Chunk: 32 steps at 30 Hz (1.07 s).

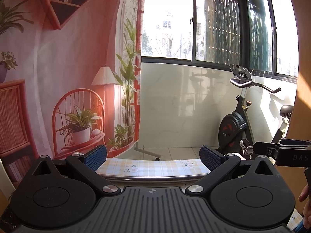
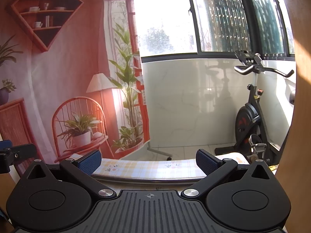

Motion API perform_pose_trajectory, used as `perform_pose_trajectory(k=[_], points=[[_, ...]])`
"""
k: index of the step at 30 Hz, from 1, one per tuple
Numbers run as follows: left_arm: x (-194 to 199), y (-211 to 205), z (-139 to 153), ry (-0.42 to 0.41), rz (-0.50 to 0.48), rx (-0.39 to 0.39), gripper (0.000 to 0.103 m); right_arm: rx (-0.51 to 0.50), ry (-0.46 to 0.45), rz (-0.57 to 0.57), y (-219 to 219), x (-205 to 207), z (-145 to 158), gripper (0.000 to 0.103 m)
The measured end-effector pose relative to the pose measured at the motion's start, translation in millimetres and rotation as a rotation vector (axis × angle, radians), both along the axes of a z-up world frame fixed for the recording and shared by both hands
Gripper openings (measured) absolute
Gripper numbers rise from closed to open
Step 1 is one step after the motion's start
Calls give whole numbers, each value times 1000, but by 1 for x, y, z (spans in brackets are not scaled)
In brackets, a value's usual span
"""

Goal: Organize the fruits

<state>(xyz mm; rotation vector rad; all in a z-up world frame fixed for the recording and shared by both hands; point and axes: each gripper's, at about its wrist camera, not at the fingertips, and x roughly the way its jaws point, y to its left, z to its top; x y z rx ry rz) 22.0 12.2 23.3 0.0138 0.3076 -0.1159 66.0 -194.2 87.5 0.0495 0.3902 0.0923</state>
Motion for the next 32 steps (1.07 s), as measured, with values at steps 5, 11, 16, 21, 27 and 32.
perform_pose_trajectory(k=[5, 11, 16, 21, 27, 32], points=[[0, 0, -1, 1, -2, 0, 103, 1, 1, 0, 0, 0, 0, 103], [1, -1, -1, 0, -7, 0, 103, 1, 0, -1, 0, 0, 0, 103], [0, -2, -2, -5, -13, 7, 103, 1, 1, -1, -1, 0, 0, 103], [0, -2, -2, 0, -12, 4, 103, 2, 1, -1, -1, 0, -1, 103], [1, -2, -2, 5, -18, -2, 103, 2, 6, 1, 0, 0, -2, 103], [4, -2, -5, 4, -17, 8, 103, 3, 8, 0, 1, 0, -5, 103]])
